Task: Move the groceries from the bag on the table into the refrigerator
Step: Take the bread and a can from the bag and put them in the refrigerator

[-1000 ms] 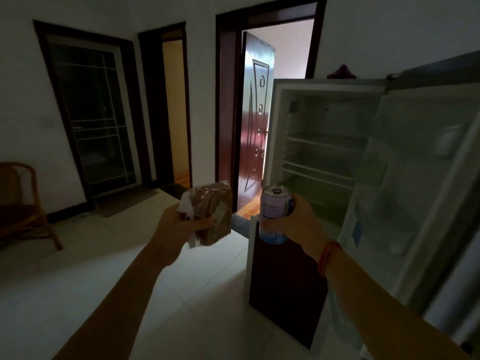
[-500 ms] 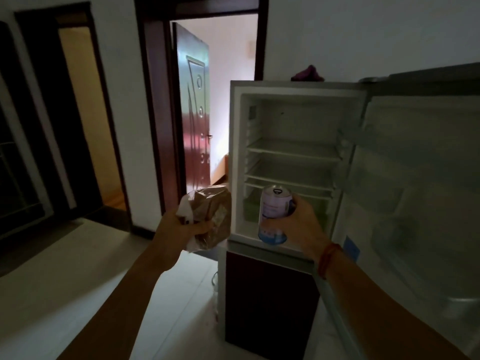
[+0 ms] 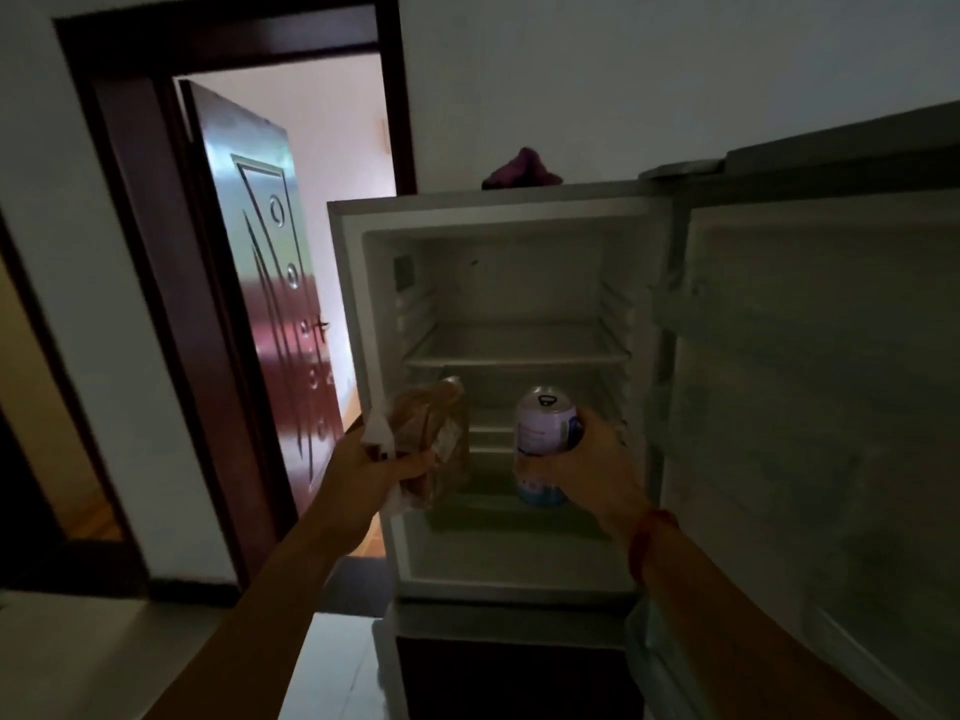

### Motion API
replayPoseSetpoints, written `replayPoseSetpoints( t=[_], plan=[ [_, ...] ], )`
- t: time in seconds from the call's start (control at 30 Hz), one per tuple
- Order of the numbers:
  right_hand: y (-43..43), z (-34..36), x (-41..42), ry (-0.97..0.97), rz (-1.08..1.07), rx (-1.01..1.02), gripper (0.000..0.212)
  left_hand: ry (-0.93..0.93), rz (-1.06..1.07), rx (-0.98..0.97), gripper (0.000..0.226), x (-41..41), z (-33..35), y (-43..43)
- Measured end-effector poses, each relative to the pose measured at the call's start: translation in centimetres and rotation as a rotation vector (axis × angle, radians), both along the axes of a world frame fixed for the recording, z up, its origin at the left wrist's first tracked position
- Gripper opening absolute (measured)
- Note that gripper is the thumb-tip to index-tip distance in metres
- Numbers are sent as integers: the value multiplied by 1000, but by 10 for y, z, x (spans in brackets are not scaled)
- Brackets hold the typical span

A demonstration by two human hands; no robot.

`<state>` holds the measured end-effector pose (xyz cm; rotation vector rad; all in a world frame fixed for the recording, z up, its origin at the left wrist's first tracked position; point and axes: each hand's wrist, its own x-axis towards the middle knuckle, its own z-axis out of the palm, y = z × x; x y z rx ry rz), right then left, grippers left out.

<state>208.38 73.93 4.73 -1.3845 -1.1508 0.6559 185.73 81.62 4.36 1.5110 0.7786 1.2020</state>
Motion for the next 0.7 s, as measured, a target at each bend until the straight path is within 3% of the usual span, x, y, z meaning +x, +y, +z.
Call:
replayPoseSetpoints(
  t=[0.23,0.7],
  plan=[
    [60,10,19,31,-56,29,52,4,-65,-40,51,23,5,74],
    [184,21,30,-73,-266,43,46,-33,-246,-85,33,52,13,229]
  ],
)
